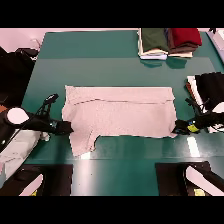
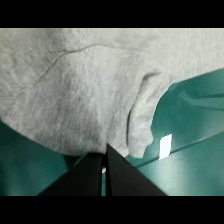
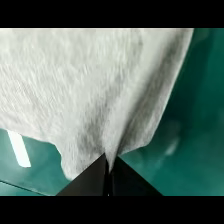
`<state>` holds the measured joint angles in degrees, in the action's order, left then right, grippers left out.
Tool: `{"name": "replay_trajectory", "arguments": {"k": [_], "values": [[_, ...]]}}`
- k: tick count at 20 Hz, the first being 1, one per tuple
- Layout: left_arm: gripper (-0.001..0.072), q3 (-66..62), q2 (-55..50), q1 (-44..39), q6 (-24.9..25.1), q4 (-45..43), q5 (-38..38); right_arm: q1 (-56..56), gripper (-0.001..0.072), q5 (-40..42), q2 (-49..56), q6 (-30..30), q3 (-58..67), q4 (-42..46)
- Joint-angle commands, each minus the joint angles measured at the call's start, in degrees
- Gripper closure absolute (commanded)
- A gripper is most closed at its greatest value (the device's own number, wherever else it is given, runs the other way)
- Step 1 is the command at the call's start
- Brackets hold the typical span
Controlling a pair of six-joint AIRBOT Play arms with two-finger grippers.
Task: Fold the shirts.
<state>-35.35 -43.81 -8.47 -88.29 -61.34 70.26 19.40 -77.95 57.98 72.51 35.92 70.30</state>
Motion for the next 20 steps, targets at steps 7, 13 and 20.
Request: {"name": "replay_trajectory", "arguments": {"k": [7,13,20], "values": [[0.0687,-2.6,8.2,0.0,-2.8,-4.8,5.9,2.1,0.0698,-4.2,-11.5,0.3,4.6,7.7],[0.0686,-10.3,1.7,0.0,-3.1,-13.7,-7.3,-6.9,0.0698,0.7,6.1,2.4,20.2,7.7],[0.0685,-18.8,-20.9,0.0,-1.7,-13.7,-17.7,-11.1,0.0699,0.8,23.5,4.2,37.2,7.2]]}}
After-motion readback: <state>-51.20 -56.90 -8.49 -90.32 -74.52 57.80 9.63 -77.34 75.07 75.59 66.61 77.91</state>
